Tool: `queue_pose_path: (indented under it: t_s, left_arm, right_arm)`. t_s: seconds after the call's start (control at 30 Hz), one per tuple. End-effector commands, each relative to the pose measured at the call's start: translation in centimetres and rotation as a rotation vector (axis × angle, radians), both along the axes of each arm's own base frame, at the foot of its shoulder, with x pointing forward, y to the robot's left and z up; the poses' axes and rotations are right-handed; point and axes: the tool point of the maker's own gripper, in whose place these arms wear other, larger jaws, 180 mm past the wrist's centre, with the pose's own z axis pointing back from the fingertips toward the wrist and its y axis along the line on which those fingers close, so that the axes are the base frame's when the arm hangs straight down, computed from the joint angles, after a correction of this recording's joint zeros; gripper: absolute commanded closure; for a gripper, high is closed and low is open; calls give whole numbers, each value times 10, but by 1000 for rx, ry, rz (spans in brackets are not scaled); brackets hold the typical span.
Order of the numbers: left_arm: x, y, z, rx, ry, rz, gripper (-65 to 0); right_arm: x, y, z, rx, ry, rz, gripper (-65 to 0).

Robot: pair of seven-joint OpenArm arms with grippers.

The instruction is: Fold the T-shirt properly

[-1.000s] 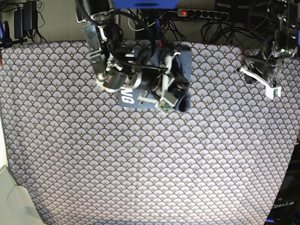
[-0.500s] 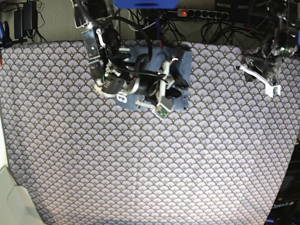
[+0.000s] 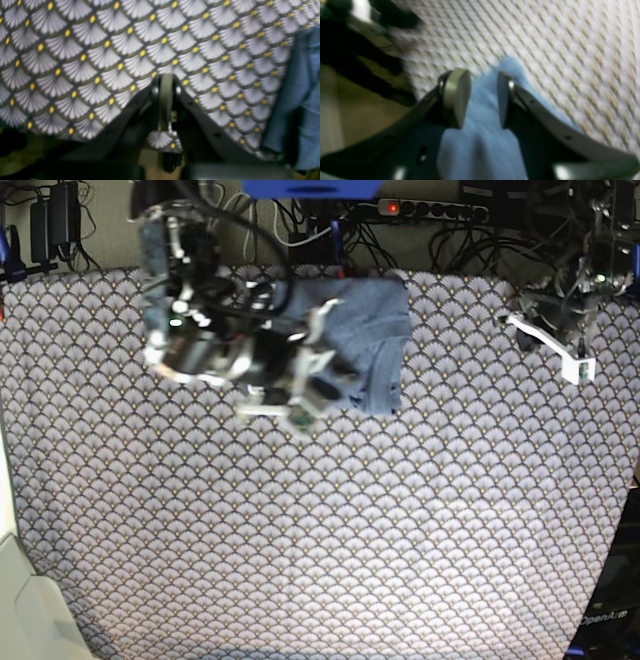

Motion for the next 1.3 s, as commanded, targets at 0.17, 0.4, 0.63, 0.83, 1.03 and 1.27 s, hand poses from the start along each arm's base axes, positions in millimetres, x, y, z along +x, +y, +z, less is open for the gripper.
queue_pose_path:
  t_s: [0.17,0.4,0.63,0.83,1.03,1.27]
  left_arm:
    - [-22,-61,7,-62,6,-170,-3]
    - [-61,-109,-19,-142,122,-265,-3]
    - [-65,-141,-40,-218,165,-268,-3]
    - [-59,-149,-50,-246,175,-238,-3]
    - [-43,-152,-54,-258,160,-213,-3]
    - [-25,-150,-59,-259,147,-194,-3]
  right_arm:
    - [27,-83,0,-91,-50,-164,0]
    - [27,-145,-9,-193,-36,-267,0]
    - [12,-152,-21,-218,3,-260,0]
    - [7,-155,-25,-232,16,-255,0]
    - [5,-159,-26,-248,19,-252,0]
    - [1,-162,-29,-261,29,-249,0]
